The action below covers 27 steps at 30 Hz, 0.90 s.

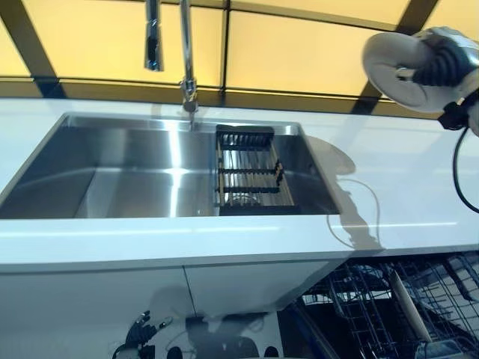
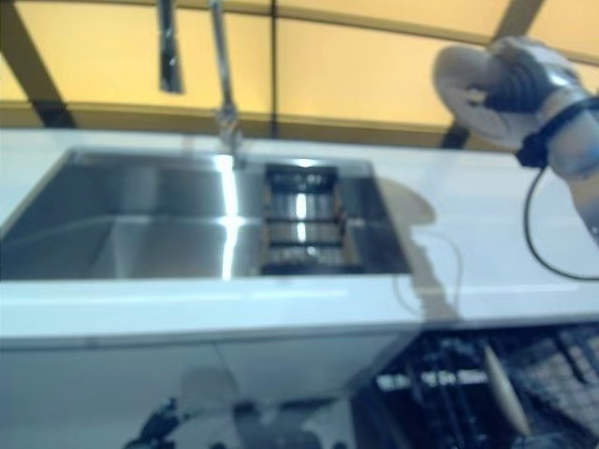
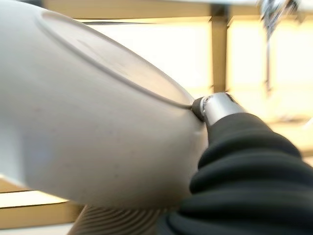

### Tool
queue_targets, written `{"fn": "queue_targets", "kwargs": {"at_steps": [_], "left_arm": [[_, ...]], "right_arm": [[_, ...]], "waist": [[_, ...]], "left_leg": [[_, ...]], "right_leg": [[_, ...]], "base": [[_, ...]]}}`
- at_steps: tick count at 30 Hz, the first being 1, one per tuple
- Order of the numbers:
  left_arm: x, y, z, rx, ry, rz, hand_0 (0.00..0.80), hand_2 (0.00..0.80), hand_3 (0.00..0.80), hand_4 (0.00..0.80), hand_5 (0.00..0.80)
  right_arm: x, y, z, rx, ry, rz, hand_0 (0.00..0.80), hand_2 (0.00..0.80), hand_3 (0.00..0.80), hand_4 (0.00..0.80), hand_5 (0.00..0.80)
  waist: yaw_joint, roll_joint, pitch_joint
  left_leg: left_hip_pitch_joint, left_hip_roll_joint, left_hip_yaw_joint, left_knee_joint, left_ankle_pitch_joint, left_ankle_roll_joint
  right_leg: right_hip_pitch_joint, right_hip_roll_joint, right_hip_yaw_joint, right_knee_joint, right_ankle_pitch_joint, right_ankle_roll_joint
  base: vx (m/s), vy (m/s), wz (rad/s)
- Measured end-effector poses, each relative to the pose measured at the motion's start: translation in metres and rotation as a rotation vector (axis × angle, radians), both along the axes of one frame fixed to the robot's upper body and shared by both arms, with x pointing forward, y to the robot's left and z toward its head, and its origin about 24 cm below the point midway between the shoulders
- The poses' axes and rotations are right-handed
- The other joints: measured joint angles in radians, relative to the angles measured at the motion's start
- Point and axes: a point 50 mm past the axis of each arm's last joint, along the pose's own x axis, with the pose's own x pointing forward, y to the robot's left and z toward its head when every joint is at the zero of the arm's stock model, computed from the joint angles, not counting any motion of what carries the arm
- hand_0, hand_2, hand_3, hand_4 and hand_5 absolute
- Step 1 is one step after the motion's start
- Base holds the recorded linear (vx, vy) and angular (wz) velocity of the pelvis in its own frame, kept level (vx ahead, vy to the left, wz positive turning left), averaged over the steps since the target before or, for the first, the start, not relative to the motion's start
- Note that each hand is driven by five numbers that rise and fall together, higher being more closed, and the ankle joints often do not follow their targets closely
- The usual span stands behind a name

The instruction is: Take plates into dishwasher

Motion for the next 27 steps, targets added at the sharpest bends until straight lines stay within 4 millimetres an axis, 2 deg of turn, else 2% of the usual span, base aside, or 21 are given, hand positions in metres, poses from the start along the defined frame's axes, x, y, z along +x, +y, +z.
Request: {"fn": "queue_targets", "kwargs": {"at_steps": [1, 2, 5, 6, 12, 17, 23, 27], "left_arm": [[-0.002, -0.001, -0.001, -0.004, 0.005, 0.000, 0.000, 0.000, 0.000, 0.000, 0.000], [-0.003, -0.001, -0.001, -0.006, 0.006, -0.001, 0.000, 0.000, 0.000, 0.000, 0.000], [-0.004, -0.002, -0.001, -0.001, 0.005, -0.022, 0.000, 0.000, 0.000, 0.000, 0.000], [-0.005, -0.002, -0.001, 0.001, 0.008, -0.031, 0.000, 0.000, 0.000, 0.000, 0.000], [-0.009, -0.002, -0.003, -0.005, 0.026, -0.043, 0.000, 0.000, 0.000, 0.000, 0.000], [-0.012, -0.001, -0.004, -0.006, 0.039, -0.043, 0.000, 0.000, 0.000, 0.000, 0.000], [-0.019, -0.002, -0.008, -0.010, 0.078, -0.056, 0.000, 0.000, 0.000, 0.000, 0.000], [-0.016, -0.003, -0.007, -0.017, 0.076, -0.081, 0.000, 0.000, 0.000, 0.000, 0.000]], "right_arm": [[-0.006, -0.017, -0.009, 0.097, 0.014, -0.038, 0.800, 0.800, 0.800, 0.800, 0.800], [-0.007, -0.021, -0.012, 0.127, 0.019, -0.049, 0.800, 0.800, 0.800, 0.800, 0.800], [-0.023, -0.056, -0.041, 0.292, 0.069, -0.150, 0.800, 0.800, 0.800, 0.800, 0.800], [-0.026, -0.061, -0.046, 0.320, 0.079, -0.167, 0.800, 0.800, 0.800, 0.800, 0.800], [-0.061, -0.102, -0.063, 0.499, 0.040, -0.275, 0.800, 0.800, 0.800, 0.800, 0.800], [-0.083, -0.119, -0.077, 0.552, 0.061, -0.329, 0.800, 0.800, 0.800, 0.800, 0.800], [-0.089, -0.122, -0.085, 0.575, 0.110, -0.319, 0.800, 0.800, 0.800, 0.800, 0.800], [-0.092, -0.123, -0.092, 0.575, 0.158, -0.313, 0.800, 0.800, 0.800, 0.800, 0.800]], "waist": [[-0.017, 0.004, -0.009], [-0.017, 0.005, -0.012], [-0.049, 0.008, -0.014], [-0.051, 0.010, -0.015], [-0.103, 0.017, -0.017], [-0.139, 0.019, -0.012], [-0.190, 0.035, 0.005], [-0.213, 0.043, 0.012]], "left_leg": [[0.002, 0.002, 0.008, 0.000, -0.001, -0.001], [0.001, 0.002, 0.010, 0.000, -0.001, -0.001], [0.018, 0.009, 0.033, 0.000, -0.005, -0.005], [0.018, 0.011, 0.034, -0.001, -0.005, -0.006], [0.026, 0.015, 0.075, 0.000, -0.011, -0.009], [0.033, 0.017, 0.103, -0.001, -0.019, -0.010], [0.049, 0.017, 0.141, -0.001, -0.029, -0.012], [0.051, 0.014, 0.156, -0.002, -0.033, -0.012]], "right_leg": [[-0.009, 0.002, 0.014, 0.000, 0.002, 0.000], [-0.009, 0.003, 0.016, 0.000, 0.002, -0.001], [-0.009, 0.012, 0.042, 0.000, 0.009, -0.003], [-0.010, 0.013, 0.043, 0.000, 0.008, -0.003], [-0.032, 0.020, 0.088, 0.000, 0.016, -0.005], [-0.046, 0.025, 0.119, 0.000, 0.018, -0.004], [-0.064, 0.032, 0.163, 0.000, 0.028, -0.004], [-0.073, 0.030, 0.180, 0.000, 0.029, -0.002]], "base": [[0.034, -0.013, -0.17], [0.034, -0.021, -0.24], [0.027, -0.045, -0.21], [0.012, -0.041, -0.16], [0.001, -0.037, -0.20], [-0.019, -0.045, -0.18], [-0.009, -0.016, -0.22], [-0.033, 0.004, -0.15]]}}
